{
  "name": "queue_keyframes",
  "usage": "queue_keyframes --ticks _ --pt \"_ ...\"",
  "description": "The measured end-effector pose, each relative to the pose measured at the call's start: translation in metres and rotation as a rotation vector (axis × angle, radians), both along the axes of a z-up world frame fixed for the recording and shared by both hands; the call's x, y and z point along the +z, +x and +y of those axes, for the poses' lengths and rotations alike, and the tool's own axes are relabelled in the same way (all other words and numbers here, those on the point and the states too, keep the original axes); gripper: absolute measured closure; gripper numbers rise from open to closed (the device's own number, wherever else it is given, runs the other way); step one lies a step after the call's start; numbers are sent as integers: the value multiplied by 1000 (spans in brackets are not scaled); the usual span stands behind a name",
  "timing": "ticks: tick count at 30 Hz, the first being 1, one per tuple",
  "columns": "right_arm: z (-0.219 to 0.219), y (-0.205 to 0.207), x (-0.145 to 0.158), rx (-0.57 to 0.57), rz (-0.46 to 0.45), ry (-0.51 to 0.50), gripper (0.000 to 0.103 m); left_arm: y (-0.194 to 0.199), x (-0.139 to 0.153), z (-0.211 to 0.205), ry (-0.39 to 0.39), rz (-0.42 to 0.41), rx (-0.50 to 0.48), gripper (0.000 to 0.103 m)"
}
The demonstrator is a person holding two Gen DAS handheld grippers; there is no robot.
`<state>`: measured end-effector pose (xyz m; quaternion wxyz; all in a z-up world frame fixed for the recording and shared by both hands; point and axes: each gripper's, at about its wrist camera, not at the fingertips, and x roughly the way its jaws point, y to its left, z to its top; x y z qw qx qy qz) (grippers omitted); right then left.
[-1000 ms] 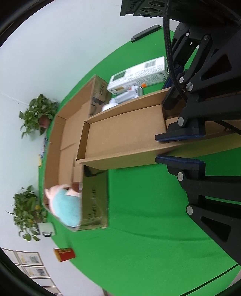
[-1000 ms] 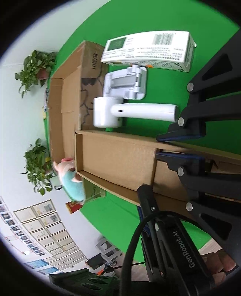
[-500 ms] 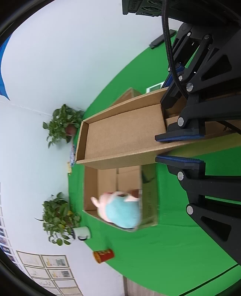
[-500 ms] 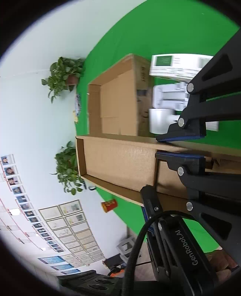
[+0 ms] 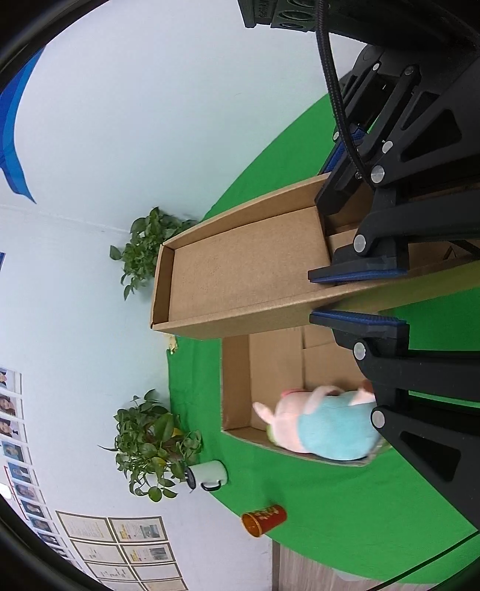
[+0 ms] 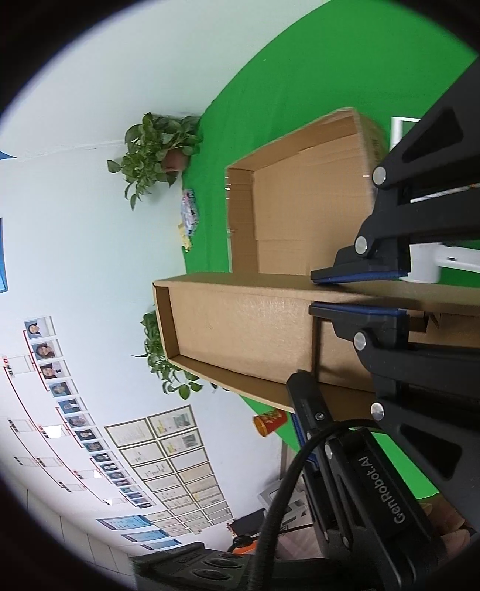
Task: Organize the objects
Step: 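Carry the long box over the large box and lower it inside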
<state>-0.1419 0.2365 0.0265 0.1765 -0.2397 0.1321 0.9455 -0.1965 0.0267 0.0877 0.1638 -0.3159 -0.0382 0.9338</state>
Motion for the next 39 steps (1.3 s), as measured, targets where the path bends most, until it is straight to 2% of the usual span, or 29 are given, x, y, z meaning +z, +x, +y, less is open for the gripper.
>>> queue_keyframes --ticks 11,16,26,39 --pt "24 -49 16 19 21 6 94 -73 34 -6 -48 34 25 92" --pt "37 -78 9 33 2 -32 94 -111 32 -9 -101 26 42 92" --pt "59 -132 -47 59 -99 -135 94 -187 -36 -20 -175 -123 78 93" --pt "74 -168 -117 68 -240 -242 95 -242 -139 -30 -246 -313 92 93"
